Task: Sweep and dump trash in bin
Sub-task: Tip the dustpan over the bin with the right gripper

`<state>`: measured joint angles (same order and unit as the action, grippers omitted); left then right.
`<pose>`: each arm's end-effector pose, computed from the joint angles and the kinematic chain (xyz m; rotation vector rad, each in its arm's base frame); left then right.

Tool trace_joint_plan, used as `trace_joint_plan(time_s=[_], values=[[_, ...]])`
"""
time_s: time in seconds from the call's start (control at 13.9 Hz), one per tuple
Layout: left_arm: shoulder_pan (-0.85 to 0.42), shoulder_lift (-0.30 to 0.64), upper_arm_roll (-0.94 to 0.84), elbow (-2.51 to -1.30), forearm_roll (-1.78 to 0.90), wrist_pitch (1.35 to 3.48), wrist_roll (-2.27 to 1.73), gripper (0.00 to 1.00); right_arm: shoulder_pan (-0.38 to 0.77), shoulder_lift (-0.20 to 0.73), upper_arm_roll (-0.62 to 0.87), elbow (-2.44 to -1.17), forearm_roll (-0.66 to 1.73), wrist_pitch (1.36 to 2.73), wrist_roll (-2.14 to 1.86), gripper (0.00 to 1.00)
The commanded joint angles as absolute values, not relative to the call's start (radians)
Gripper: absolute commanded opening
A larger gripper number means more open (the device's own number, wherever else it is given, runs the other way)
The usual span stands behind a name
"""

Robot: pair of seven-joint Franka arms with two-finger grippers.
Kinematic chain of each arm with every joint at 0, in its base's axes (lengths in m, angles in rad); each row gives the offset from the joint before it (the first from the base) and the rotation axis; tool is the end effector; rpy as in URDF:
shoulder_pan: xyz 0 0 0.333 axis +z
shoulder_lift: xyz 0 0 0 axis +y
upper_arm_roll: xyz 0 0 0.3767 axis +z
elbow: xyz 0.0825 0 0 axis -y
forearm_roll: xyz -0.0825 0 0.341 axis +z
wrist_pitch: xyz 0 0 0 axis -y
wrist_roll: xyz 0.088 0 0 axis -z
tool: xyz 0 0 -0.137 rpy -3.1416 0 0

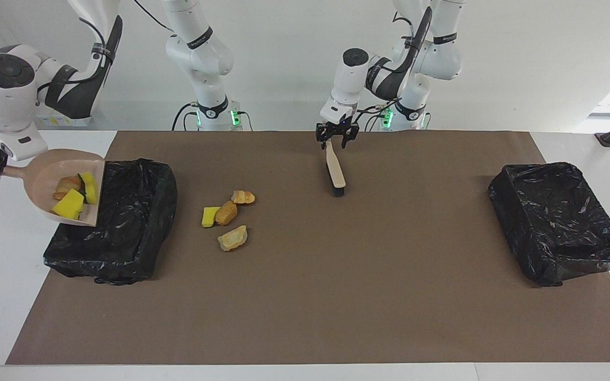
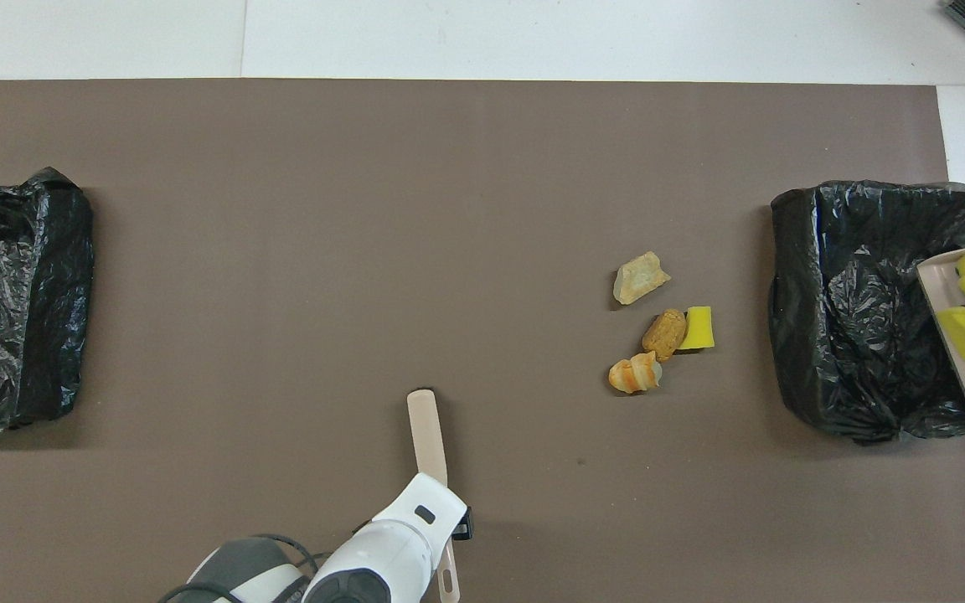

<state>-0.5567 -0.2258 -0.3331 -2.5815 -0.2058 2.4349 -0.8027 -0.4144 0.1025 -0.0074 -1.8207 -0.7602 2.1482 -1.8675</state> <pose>0.2440 -0.3113 0.4014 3.0420 0.1068 -0.0013 0.5212 -0.2841 0.5624 1.5989 2.0202 -0.7124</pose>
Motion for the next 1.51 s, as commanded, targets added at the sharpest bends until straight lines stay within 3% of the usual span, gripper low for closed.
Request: trace_joint_plan(time_s=[0.0, 0.5, 0.72, 1.01, 1.15, 1.44], values=[[-0.450, -0.196, -0.337, -2.443, -0.222, 2.280, -0.704, 1.00, -0.408, 0.083, -0.002, -1.841, -0.834, 2.184, -1.806, 0.00], [-0.214, -0.158, -0.336, -2.234, -0.207, 2.114, -0.520, 1.00, -0.408, 0.075, 0.012, -1.827, -0.905, 2.186, -1.784, 0.00], [-0.083, -0.138, -0.336, -2.157, -0.172, 2.031, -0.338, 1.00, -0.408, 0.006, 0.029, -1.813, -0.890, 2.145, -1.784, 0.00], [0.037, -0.086, -0.336, -2.036, -0.112, 1.944, -0.219, 1.00, -0.408, -0.066, 0.066, -1.783, -0.762, 1.982, -1.751, 0.00], [0.072, -0.068, -0.336, -1.979, -0.083, 1.893, -0.186, 1.00, -0.396, -0.068, 0.074, -1.735, -0.643, 1.816, -1.555, 0.00], [0.104, -0.067, -0.336, -1.959, -0.083, 1.868, -0.135, 1.00, -0.212, -0.074, 0.097, -1.735, -0.481, 1.600, -0.957, 0.00]])
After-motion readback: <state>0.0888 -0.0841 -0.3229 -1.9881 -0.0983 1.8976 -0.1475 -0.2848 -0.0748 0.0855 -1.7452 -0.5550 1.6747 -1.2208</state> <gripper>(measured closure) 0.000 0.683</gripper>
